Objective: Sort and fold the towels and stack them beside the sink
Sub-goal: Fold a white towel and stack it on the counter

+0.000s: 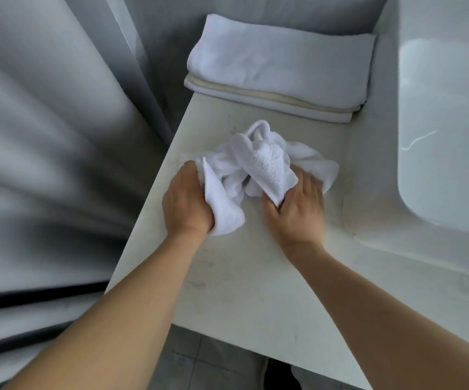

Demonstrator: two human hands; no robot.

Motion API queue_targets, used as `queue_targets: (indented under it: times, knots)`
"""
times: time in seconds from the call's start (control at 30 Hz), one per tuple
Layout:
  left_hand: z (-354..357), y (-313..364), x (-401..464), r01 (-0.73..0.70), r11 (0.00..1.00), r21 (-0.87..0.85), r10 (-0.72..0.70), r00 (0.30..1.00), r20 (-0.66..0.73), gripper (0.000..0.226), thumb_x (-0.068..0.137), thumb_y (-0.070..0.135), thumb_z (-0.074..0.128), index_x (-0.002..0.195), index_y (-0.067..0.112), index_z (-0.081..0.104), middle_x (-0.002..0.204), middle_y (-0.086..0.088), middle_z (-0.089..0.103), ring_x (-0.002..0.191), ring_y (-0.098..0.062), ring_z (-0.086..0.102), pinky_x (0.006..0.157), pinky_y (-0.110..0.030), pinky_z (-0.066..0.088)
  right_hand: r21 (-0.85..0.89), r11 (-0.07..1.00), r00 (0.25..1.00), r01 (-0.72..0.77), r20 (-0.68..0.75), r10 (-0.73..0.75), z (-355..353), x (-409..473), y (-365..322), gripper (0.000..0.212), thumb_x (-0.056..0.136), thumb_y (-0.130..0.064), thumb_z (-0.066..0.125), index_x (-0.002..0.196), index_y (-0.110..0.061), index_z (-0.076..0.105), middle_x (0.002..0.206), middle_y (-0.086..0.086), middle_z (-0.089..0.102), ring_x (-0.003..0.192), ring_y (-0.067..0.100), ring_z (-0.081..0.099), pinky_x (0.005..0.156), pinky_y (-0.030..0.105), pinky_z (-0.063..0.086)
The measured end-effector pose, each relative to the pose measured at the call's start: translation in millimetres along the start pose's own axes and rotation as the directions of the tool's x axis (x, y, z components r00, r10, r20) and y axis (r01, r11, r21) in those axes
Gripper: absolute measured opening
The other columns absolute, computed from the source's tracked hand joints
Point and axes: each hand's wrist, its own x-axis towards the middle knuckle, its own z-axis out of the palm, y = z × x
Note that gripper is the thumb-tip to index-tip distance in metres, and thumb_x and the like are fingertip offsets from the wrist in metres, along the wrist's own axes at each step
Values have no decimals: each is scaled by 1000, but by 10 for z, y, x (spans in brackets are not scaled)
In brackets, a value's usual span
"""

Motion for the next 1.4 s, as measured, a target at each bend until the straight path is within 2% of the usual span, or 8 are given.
queue_targets:
  times: [0.73, 0.8, 0.87, 0.9, 1.07, 1.2, 1.3, 1.4]
  knots:
    - [-98, 274, 529, -23, 992, -127, 50, 976, 212, 15, 87, 34, 47, 88, 18, 47, 80, 8, 56, 76, -18, 56, 63, -32, 38, -138, 980, 989, -147, -4, 148, 159, 502, -107, 50, 74, -36, 50, 111, -4, 58, 101, 10, 55, 99, 22, 38, 94, 34, 27]
    - [-251, 298, 672, 237, 815, -528, -59, 941, 332, 12, 81, 29, 53, 89, 20, 55, 82, 6, 65, 79, -20, 64, 64, -34, 48, -141, 977, 987, -158, -17, 157, 167, 501, -105, 51, 72, -33, 52, 113, -3, 58, 104, 10, 55, 102, 22, 39, 97, 34, 27]
    - [-461, 366, 836, 518, 342, -784, -132, 853, 505, 15, 78, 21, 57, 91, 24, 65, 87, 0, 72, 85, -23, 69, 75, -39, 58, -139, 973, 983, -183, -30, 180, 176, 505, -100, 51, 72, -32, 55, 114, -4, 58, 106, 9, 56, 103, 21, 39, 98, 36, 29]
    - [-527, 372, 912, 523, 262, -811, -102, 851, 515, 17, 80, 20, 57, 93, 25, 68, 93, -3, 72, 90, -24, 69, 83, -42, 57, -137, 972, 982, -191, -33, 188, 181, 509, -101, 50, 71, -30, 57, 115, -5, 58, 106, 8, 56, 103, 21, 40, 99, 37, 30]
    - [-690, 503, 1023, 180, 546, -818, 418, 788, 452, 41, 82, 28, 57, 119, 44, 61, 135, 5, 56, 125, -12, 53, 107, -34, 43, -118, 972, 978, -205, -67, 198, 207, 515, -95, 43, 72, -30, 62, 110, -9, 63, 107, 7, 59, 103, 28, 49, 98, 32, 28]
    - [-465, 485, 967, -607, 723, -331, 681, 545, 488, 54, 93, 31, 57, 141, 46, 39, 137, 11, 39, 124, -14, 44, 101, -32, 42, -133, 970, 974, -204, -126, 187, 250, 517, -56, 52, 74, -49, 58, 112, -15, 66, 115, 7, 58, 109, 33, 51, 99, 39, 32]
    - [-469, 344, 735, -628, 768, -128, 607, 649, 459, 25, 89, 39, 57, 112, 30, 54, 101, 5, 50, 96, -24, 55, 72, -33, 42, -60, 946, 926, -319, -234, 297, 226, 514, -40, 51, 81, -39, 59, 130, -24, 57, 130, 8, 48, 121, 27, 39, 109, 41, 28]
    - [-638, 257, 370, -644, 760, -90, 570, 593, 569, 17, 89, 46, 53, 96, 30, 48, 101, 5, 55, 95, -25, 56, 70, -31, 36, -33, 931, 896, -364, -284, 341, 236, 512, -43, 51, 87, -12, 54, 136, -23, 51, 133, 8, 47, 122, 25, 38, 111, 40, 27]
